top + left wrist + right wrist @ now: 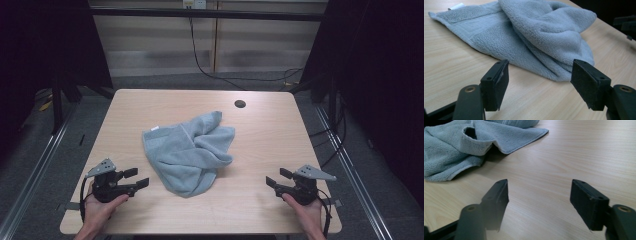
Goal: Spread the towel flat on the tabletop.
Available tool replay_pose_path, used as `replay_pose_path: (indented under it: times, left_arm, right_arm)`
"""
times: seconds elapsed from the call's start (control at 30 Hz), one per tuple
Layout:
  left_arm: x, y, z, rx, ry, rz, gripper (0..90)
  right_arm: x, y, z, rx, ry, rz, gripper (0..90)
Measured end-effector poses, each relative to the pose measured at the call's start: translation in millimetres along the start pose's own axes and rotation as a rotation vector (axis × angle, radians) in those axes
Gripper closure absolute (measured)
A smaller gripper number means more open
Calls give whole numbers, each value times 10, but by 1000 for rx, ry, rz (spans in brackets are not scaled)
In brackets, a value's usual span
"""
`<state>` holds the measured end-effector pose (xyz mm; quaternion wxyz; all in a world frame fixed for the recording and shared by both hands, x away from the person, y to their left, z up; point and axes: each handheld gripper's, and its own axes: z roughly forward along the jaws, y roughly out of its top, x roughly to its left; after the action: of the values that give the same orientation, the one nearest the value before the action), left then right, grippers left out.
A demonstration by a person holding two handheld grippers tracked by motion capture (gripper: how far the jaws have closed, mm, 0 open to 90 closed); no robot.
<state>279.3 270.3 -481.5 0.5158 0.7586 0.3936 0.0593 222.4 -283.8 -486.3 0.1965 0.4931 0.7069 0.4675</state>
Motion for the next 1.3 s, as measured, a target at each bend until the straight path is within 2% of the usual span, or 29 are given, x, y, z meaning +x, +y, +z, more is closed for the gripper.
replay_pose_path:
  times: [0.1,0.2,0.23,0.3,0.37,0.43,0.53,0.57,0.6,0.63,0.67,0.7,0.73,0.8,0.83,0.87,0.9,0.93,0.97,1.0,1.03,1.1,1.17,1.2,1.23,1.27,1.3]
  left_arm:
    - [21,2,8,-5,7,-15,305]
    - [21,4,25,1,-8,-19,315]
    - [3,7,32,10,-12,-14,317]
    - [-25,13,43,20,-17,-2,317]
    - [-56,29,52,28,-16,-6,325]
    - [-91,70,50,19,-9,4,346]
    - [-130,171,71,0,1,41,365]
    - [-129,202,85,4,9,52,366]
    - [-126,242,104,2,18,56,366]
    - [-116,289,126,2,17,63,372]
    - [-109,339,157,0,6,71,394]
    - [-102,391,186,-3,1,80,428]
    - [-93,449,224,-4,0,80,428]
    - [-66,559,305,-10,-10,87,426]
    - [-51,603,349,-12,-8,96,426]
    - [-34,636,392,-8,7,102,409]
    - [11,656,474,2,5,72,396]
    - [11,656,474,2,5,72,391]
    - [21,637,511,3,12,61,391]
    - [13,594,552,-5,21,50,369]
    - [11,567,579,2,20,49,369]
    - [8,510,643,48,12,75,358]
    - [40,454,673,64,24,69,352]
    - [67,429,692,72,18,58,355]
    - [90,407,715,89,18,46,355]
    - [109,391,734,112,20,43,398]
    - [108,374,752,119,19,42,457]
  right_arm:
    - [9,-6,15,11,23,6,245]
    - [36,1,36,39,37,1,249]
    - [51,11,37,43,39,-3,274]
    - [86,39,30,51,74,-10,295]
    - [141,71,28,55,87,-26,314]
    - [218,125,62,73,112,-64,356]
    - [285,184,107,81,136,-82,373]
    - [351,268,165,81,158,-108,393]
    - [351,268,165,81,158,-108,393]
    - [385,321,202,82,177,-113,397]
    - [413,375,245,79,183,-122,394]
    - [447,493,354,78,210,-134,387]
    - [447,493,354,78,210,-134,387]
    - [459,614,493,82,225,-135,353]
    - [466,672,567,85,225,-144,351]
    - [483,781,717,89,240,-155,344]
    - [495,828,793,91,252,-161,339]
    - [495,828,793,91,252,-161,339]
    - [513,864,871,89,266,-164,335]
    - [577,891,1053,99,279,-166,320]
    - [577,891,1053,99,279,-166,320]
    - [639,856,1200,123,286,-179,310]
    - [690,782,1335,139,323,-167,308]
    - [735,703,1421,152,333,-161,341]
    - [735,703,1421,152,333,-161,341]
    - [758,674,1458,179,324,-181,380]
    - [775,653,1478,203,315,-196,467]
